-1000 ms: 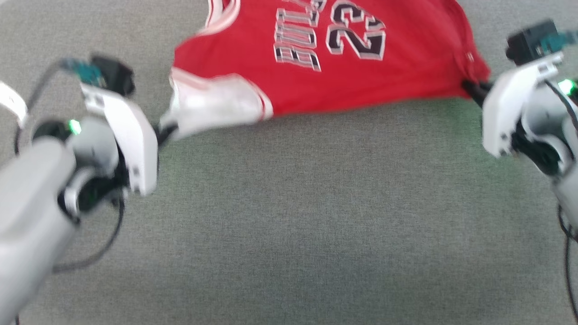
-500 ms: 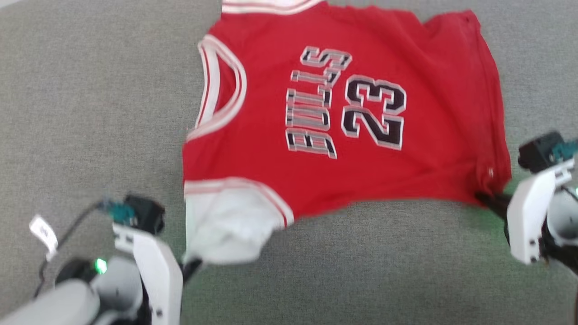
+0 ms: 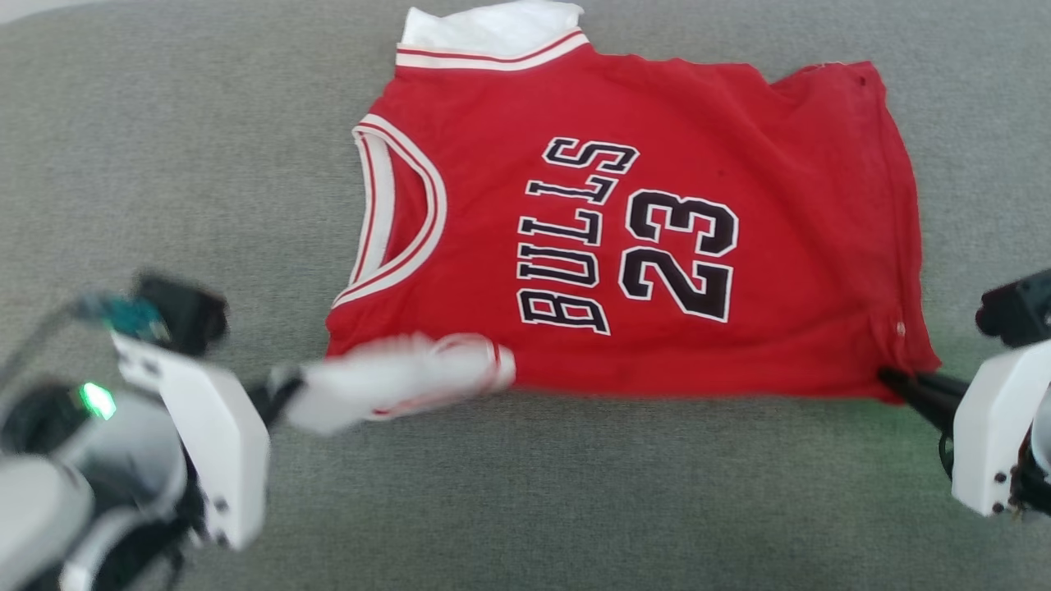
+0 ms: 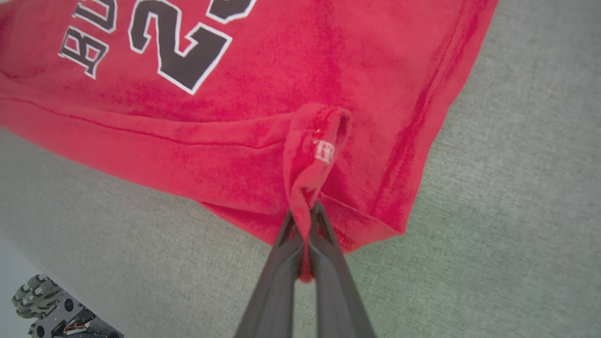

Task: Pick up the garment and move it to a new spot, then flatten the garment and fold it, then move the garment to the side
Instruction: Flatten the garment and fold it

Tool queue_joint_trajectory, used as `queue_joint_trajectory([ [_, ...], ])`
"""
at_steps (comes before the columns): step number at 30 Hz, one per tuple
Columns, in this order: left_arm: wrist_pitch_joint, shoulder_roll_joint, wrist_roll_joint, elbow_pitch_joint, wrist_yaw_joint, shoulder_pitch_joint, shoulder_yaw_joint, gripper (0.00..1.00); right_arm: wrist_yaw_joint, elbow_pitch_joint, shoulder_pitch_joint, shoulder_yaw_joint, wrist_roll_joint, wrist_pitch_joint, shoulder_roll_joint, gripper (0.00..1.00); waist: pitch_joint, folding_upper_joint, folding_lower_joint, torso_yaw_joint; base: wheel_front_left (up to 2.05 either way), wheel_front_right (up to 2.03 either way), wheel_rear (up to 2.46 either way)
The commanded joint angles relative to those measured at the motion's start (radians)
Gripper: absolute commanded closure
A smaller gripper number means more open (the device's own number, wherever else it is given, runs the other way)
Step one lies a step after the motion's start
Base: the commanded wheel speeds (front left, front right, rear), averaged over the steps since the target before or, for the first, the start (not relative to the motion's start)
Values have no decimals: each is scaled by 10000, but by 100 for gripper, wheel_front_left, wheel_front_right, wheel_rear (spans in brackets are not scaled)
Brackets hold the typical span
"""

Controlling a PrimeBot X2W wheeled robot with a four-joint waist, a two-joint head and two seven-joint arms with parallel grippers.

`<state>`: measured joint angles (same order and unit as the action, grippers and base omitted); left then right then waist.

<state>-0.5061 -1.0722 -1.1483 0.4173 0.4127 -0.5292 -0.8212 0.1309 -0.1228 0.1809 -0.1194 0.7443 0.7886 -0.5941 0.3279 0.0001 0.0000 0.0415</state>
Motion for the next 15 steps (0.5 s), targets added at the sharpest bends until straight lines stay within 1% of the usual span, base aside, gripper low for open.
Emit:
queue_joint_trajectory([
  [1,-72,-44,261,-81,-120,-307,90,100,-3,-122,164,102,-141,72,111,100,41,-1,0,-79,0,0,0],
  [4,-321,59,585,-508,-618,-1324,310,100,-3,-337,573,377,-398,166,365,100,166,-1,0,-241,0,0,0],
  [6,-471,365,812,-957,-1028,-2009,356,100,-3,-347,957,504,-636,145,532,100,285,-1,0,-335,0,0,0],
  [10,-732,1149,1160,-2412,-1878,-3351,275,100,-3,-14,1968,460,-1051,2,901,100,597,-1,0,-524,0,0,0],
  [15,-750,2291,1391,-4700,-2842,-4550,30,100,-3,1095,3321,76,-1545,-203,1177,100,1084,-1,0,-686,0,0,0],
])
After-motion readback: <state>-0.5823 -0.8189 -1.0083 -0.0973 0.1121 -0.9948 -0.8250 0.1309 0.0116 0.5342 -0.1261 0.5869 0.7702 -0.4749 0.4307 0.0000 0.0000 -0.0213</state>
